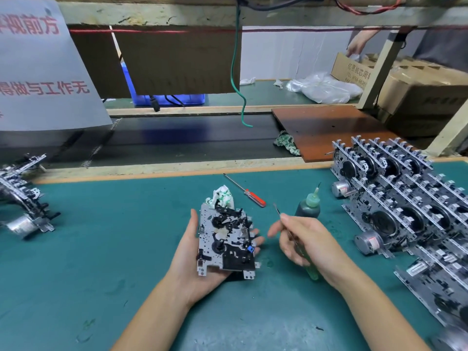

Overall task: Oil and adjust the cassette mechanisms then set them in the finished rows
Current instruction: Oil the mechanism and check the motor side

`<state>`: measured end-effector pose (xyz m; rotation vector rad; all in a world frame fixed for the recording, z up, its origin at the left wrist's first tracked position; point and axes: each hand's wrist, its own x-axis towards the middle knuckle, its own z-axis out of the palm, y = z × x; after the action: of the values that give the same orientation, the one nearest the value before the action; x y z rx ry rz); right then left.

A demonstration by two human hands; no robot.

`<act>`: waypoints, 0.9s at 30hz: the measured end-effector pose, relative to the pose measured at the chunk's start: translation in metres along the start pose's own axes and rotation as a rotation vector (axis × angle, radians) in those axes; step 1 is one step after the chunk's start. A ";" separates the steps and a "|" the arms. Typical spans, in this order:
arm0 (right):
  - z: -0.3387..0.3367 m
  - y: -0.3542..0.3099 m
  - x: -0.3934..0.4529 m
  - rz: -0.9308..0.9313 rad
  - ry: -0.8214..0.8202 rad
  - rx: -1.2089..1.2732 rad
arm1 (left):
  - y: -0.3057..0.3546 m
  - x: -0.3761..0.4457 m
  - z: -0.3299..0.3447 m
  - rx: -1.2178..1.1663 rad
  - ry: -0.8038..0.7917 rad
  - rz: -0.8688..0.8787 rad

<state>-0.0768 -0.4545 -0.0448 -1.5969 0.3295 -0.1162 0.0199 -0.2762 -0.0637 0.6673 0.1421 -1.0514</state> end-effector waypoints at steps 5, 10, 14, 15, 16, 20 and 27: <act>0.011 0.016 0.003 -0.475 0.368 -0.715 | 0.010 -0.002 -0.006 -0.005 0.006 0.080; 0.008 0.009 0.001 -0.792 0.931 -0.594 | 0.008 -0.004 -0.007 0.007 -0.050 0.041; 0.001 0.009 0.006 -0.160 0.765 -0.298 | -0.004 -0.003 -0.003 0.017 -0.099 -0.030; -0.001 0.012 0.007 -0.050 0.686 -0.301 | -0.007 -0.003 -0.003 0.016 -0.110 -0.042; -0.001 0.014 0.008 -0.006 0.646 -0.332 | -0.009 -0.002 -0.003 0.020 -0.120 -0.048; -0.001 0.012 0.009 -0.135 0.568 -0.270 | -0.010 -0.002 -0.004 0.022 -0.123 -0.067; -0.003 0.001 0.006 -0.202 0.452 0.338 | -0.009 0.000 -0.005 0.005 -0.140 -0.103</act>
<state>-0.0724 -0.4592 -0.0462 -1.2524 0.4689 -0.6615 0.0138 -0.2764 -0.0714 0.5935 0.0527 -1.1937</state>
